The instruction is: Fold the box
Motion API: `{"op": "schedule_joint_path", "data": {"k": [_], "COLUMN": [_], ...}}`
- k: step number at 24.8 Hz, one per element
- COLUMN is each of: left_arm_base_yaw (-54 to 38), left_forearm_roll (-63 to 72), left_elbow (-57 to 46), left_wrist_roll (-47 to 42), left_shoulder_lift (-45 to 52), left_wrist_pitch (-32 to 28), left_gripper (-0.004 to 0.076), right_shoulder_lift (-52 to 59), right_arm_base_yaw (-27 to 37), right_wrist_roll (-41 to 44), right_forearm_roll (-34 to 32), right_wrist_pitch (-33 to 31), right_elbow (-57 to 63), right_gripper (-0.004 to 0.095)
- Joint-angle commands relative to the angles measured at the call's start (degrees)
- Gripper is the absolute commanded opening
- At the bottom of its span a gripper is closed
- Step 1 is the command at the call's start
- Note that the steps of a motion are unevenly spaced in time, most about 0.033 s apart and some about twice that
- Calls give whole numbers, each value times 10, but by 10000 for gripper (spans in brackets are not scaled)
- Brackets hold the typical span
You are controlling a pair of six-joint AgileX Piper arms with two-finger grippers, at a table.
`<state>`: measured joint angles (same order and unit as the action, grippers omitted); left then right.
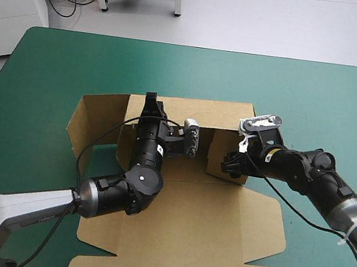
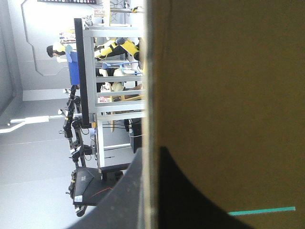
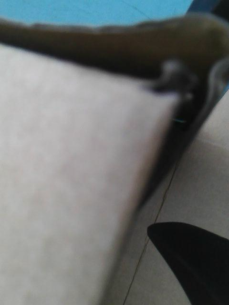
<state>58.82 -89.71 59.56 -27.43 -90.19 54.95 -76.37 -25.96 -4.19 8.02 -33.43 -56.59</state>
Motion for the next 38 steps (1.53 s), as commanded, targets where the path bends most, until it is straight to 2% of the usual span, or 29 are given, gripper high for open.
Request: {"op": "schedule_joint_path", "data": {"k": [1,5,11,16,21,23,26,28,29,38], "left_arm_base_yaw": [2,2,2,2,2,2,2,2,2,2], "left_forearm_roll": [-37,-37,-36,-36,-36,-36,-36,-36,-36,-36], "left_elbow": [16,16,16,16,16,16,16,16,16,16], "left_wrist_roll": [-8,-8,-8,-8,-8,-8,-8,-8,-8,-8], "left_shoulder_lift": [24,24,24,24,24,24,24,24,24,24], "left_wrist_pitch": [29,37,38,34,30,23,22,20,20,18], "left_gripper": [-20,-20,-19,-20,-20,-20,-20,-20,-20,-20], "right_shoulder_lift": [23,50,94,77,51,45,45,45,45,45], "right_arm_base_yaw": [1,1,1,1,1,1,1,1,1,1], "right_wrist_roll": [37,47,52,45,42,42,42,33,21,21], "right_forearm_roll": [-39,-43,-32,-32,-34,-34,-34,-34,-34,-32], "right_wrist_pitch": [16,40,130,213,231,255,262,253,249,248], "right_elbow": [-14,11,89,87,87,87,87,87,87,87], "right_gripper": [765,765,765,765,754,670,399,182,-30,-21]}}
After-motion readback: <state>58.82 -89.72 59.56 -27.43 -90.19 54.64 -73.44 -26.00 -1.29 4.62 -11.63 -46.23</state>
